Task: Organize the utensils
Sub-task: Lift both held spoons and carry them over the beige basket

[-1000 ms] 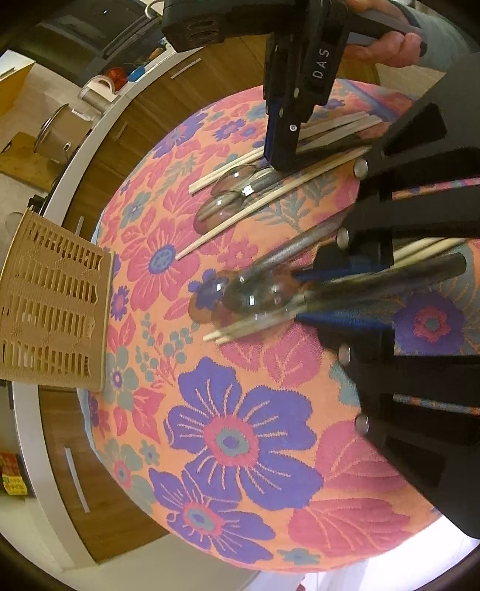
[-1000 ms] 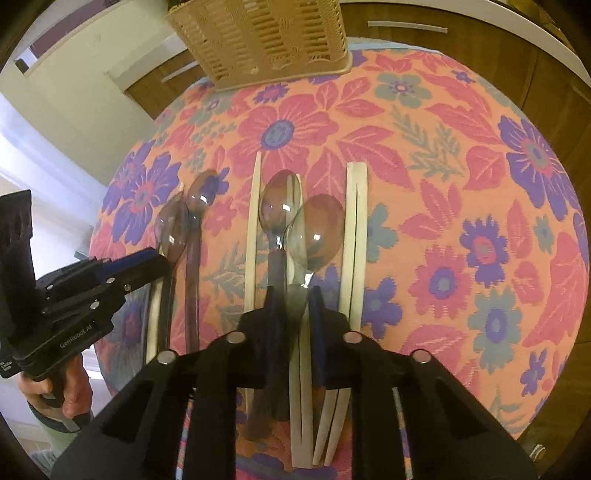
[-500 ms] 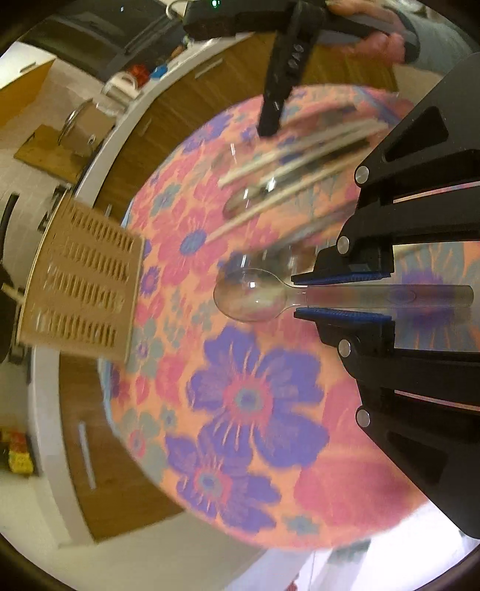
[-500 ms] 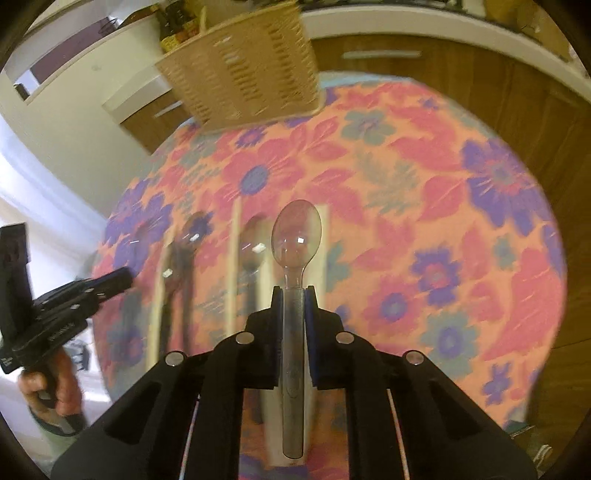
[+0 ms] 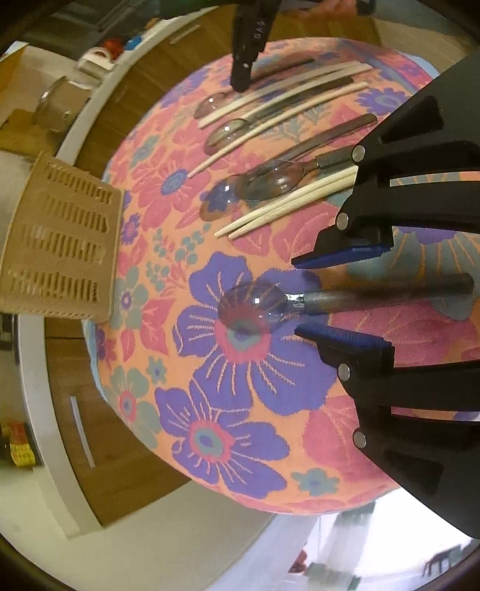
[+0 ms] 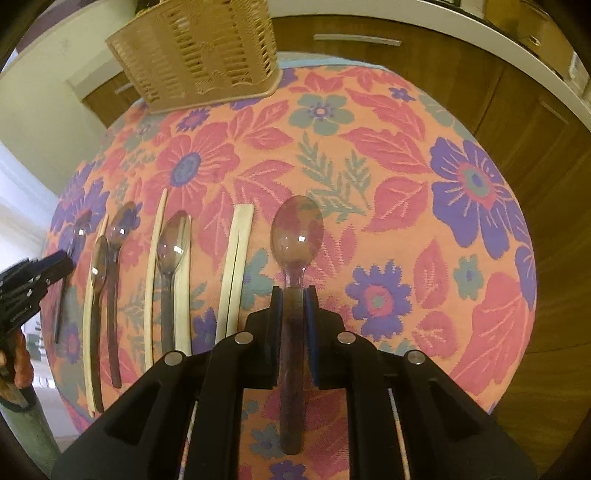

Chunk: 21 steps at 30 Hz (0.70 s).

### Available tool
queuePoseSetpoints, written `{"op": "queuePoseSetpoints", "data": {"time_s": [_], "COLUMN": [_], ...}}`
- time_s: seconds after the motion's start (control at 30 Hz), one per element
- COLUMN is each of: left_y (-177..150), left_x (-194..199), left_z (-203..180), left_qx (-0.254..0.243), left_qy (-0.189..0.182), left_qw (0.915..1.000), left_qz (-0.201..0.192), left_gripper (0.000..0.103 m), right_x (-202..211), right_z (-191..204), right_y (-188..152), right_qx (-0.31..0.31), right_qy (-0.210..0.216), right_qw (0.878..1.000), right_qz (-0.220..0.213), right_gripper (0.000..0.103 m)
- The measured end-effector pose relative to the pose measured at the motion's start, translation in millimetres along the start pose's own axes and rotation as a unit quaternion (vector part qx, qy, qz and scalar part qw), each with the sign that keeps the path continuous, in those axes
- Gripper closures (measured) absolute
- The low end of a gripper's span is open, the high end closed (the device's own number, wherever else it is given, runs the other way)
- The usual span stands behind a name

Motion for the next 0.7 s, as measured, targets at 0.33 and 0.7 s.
{"op": "queuePoseSetpoints", "data": {"time_s": [0.33, 0.7], "left_y": [18, 75], "left_x": [-11, 70], "left_z": [-10, -1], "left_qx": [-0.05, -0.001], "left_qy": [0.036, -0.022], "left_qw": [0.9974, 0.9881], "left_qz": [0.038, -0.152], "left_gripper": [0.093, 0.093], "right_x": [-7, 70], "right_z": [-6, 24], "right_y": [20, 54], "right_qx": [0.002, 0.057], "right_qy": [0.022, 0.083], "right_qw": [0.997, 0.991], "right_qz": [0.071, -0.093], "right_gripper": [0.093, 0.094]}}
Point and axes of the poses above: each gripper's, at about its wrist camera, not at the fingertips, and x roughly against the way its jaws point, z to its left, y to its top, the point moved 2 cm from there along -x, roughly the way its jaws point, and after that the axes turned 8 degrees about -x, right-handed, at the moved point
